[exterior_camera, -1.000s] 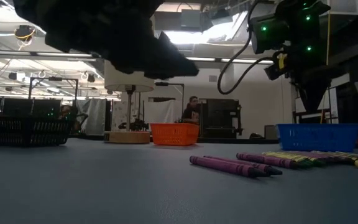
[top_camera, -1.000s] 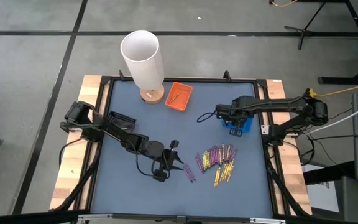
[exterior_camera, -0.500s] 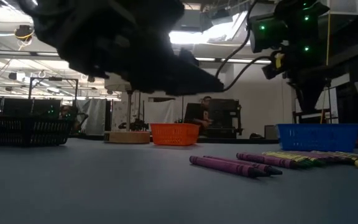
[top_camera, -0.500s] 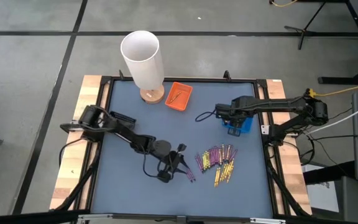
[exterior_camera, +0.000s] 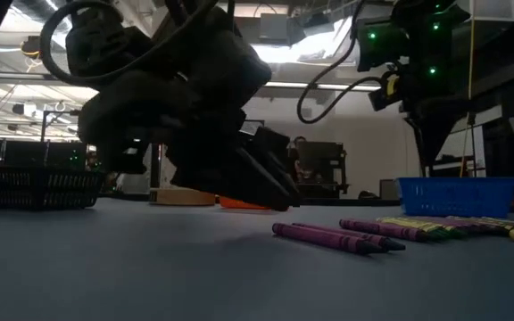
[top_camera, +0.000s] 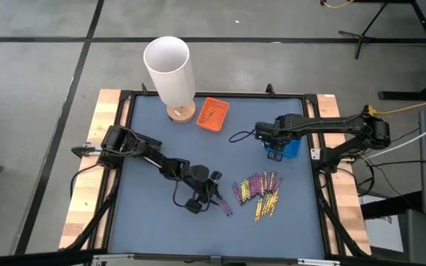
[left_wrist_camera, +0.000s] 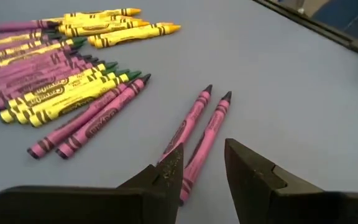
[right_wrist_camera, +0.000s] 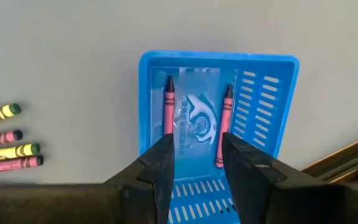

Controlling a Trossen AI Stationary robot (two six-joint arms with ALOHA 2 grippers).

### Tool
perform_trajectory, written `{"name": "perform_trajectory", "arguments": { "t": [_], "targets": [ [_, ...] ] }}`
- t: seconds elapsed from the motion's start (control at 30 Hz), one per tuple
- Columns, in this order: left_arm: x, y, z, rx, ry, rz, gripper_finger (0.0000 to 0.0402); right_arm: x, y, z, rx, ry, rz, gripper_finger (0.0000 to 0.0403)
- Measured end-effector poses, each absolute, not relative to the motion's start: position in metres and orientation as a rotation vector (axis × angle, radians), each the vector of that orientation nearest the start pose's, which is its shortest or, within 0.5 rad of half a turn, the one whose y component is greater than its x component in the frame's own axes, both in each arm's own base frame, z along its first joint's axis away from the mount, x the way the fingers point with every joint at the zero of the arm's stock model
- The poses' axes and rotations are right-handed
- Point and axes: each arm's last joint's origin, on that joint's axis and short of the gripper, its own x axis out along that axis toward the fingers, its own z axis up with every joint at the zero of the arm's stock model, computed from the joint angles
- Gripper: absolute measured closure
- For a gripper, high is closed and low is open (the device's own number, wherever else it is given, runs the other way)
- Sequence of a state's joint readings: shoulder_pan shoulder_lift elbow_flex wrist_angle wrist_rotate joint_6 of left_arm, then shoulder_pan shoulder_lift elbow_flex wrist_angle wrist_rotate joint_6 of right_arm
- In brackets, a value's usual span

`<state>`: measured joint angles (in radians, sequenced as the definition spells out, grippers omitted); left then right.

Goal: Sort crayons
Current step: Put the violet crayon into the blue basket

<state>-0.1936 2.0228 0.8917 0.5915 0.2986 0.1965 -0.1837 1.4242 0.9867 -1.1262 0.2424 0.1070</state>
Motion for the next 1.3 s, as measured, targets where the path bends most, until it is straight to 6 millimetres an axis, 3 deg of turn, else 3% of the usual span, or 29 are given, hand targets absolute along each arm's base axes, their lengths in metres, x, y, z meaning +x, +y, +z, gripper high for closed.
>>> {"name": "perform_trajectory", "arguments": {
  "t": [0.63,1.03,1.3],
  "targets": [
    [0.367,-0.078,0.095,0.205,0.5,-0.538,0.03,0.225,-0.049,0.219,0.037,1.55,-0.419,0.0269],
    [0.377,-0.077,0.103,0.233,0.473,-0.547,0.03,0.225,-0.049,0.219,0.037,1.55,-0.418,0.0269],
    [0.376,-0.077,0.079,0.215,0.526,-0.576,0.03,0.225,-0.049,0.219,0.037,1.551,-0.417,0.0269]
  ]
}}
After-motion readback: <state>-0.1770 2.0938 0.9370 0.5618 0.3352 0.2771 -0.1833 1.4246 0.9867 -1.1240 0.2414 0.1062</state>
